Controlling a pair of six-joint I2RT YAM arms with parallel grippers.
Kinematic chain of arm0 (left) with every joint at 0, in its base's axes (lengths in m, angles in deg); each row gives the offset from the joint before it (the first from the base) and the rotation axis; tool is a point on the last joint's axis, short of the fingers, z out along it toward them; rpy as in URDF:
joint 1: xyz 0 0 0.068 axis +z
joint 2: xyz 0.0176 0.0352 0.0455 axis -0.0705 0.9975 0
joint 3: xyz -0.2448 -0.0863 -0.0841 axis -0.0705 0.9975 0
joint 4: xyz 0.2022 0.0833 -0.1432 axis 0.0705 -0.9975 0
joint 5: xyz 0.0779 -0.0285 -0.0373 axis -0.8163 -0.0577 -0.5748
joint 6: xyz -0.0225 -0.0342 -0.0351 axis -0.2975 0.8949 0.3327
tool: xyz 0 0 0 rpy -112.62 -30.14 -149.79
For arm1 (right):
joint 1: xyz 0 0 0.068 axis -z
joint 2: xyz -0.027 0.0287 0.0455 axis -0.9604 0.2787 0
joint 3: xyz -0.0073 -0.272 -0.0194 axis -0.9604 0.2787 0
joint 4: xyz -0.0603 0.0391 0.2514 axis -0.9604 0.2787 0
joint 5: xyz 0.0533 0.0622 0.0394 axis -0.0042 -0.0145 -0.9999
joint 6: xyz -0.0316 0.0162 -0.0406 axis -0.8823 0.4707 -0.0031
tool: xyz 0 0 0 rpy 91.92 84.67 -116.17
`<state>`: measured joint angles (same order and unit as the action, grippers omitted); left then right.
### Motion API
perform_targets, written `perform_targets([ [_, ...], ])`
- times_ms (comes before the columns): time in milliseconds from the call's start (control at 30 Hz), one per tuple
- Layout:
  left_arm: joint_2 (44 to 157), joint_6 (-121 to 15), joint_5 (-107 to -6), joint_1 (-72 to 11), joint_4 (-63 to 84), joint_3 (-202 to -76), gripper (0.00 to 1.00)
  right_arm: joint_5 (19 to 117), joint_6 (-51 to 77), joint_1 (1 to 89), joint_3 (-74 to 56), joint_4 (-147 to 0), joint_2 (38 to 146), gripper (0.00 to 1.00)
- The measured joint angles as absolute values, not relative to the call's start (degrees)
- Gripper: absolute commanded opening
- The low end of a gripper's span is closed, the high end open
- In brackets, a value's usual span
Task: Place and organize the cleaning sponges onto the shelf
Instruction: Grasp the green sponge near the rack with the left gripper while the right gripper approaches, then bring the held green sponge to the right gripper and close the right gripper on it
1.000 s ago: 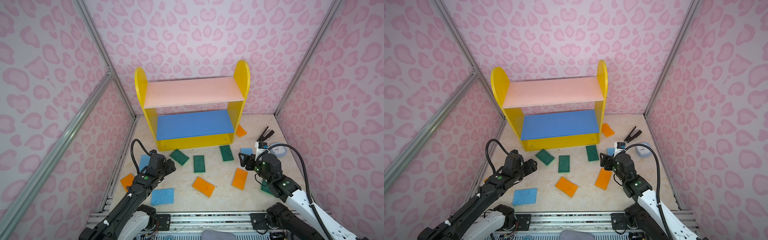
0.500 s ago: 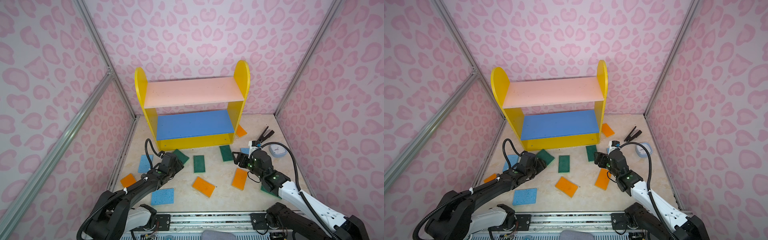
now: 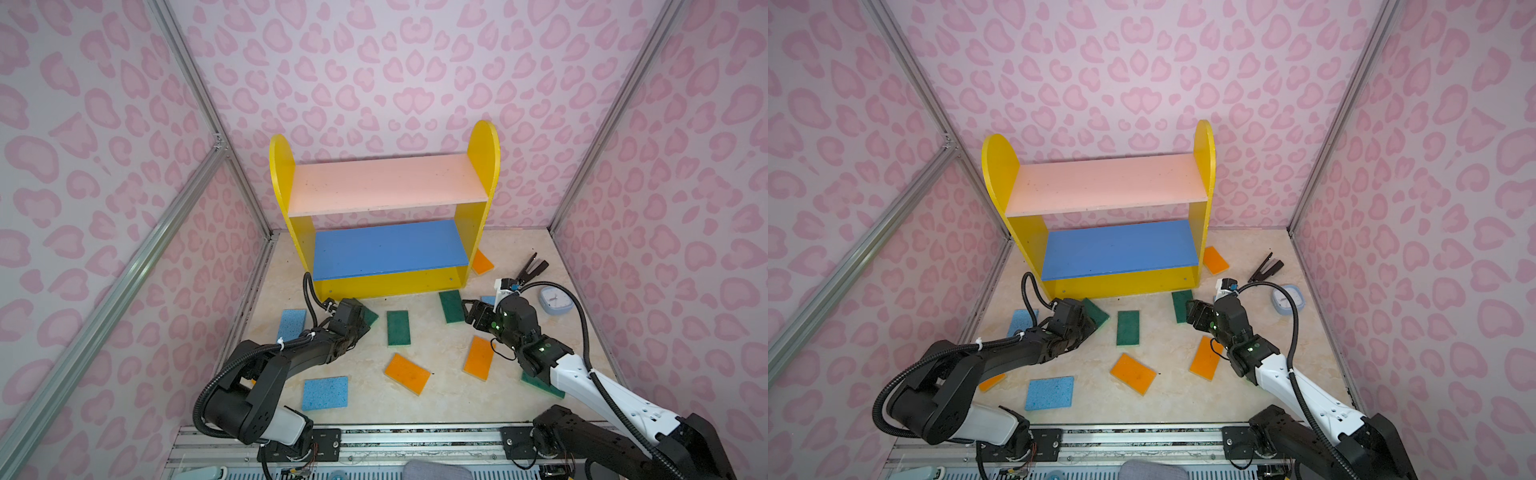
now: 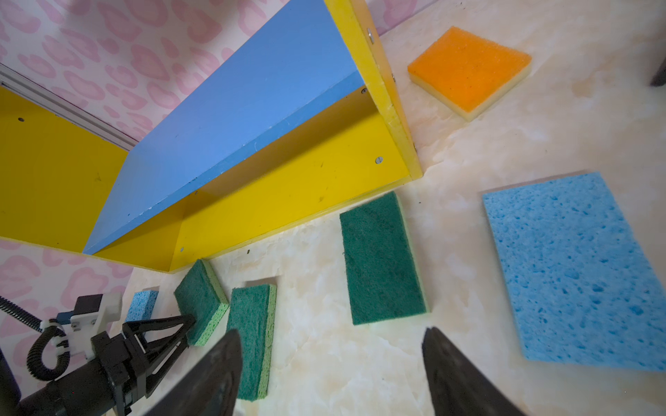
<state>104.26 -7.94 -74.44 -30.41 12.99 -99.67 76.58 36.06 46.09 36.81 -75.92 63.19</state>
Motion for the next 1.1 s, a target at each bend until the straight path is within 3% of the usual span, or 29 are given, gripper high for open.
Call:
perform_targets([
  [67, 105.42, -7.86, -74.76, -30.41, 14.04, -100.13, 0.38, 76.56, 36.06, 46.07, 36.66, -76.14, 63.93, 0.79],
  [300, 106.95, -7.42, -75.36, -30.17, 15.35, -100.59, 0.04, 76.45, 36.06, 46.14, 36.24, -76.31, 65.44, 0.79],
  [567, 105.03, -8.56, -74.72, -30.41, 15.11, -100.28, 0.04, 72.38, 35.55, 46.09, 33.34, -75.63, 66.69, 0.80],
  [867, 94.32, -16.69, -68.47, -33.85, 15.85, -95.36, 0.04, 60.76, 35.93, 44.10, 33.18, -77.53, 68.02, 0.78],
  [967, 89.09, -18.98, -64.73, -34.39, 17.62, -92.98, 0.04, 55.93, 37.98, 43.21, 33.93, -80.59, 69.77, 0.67],
  [1100, 84.96, -20.25, -61.06, -34.54, 18.47, -92.17, 0.04, 51.93, 41.26, 41.02, 34.89, -84.77, 72.43, 0.65],
])
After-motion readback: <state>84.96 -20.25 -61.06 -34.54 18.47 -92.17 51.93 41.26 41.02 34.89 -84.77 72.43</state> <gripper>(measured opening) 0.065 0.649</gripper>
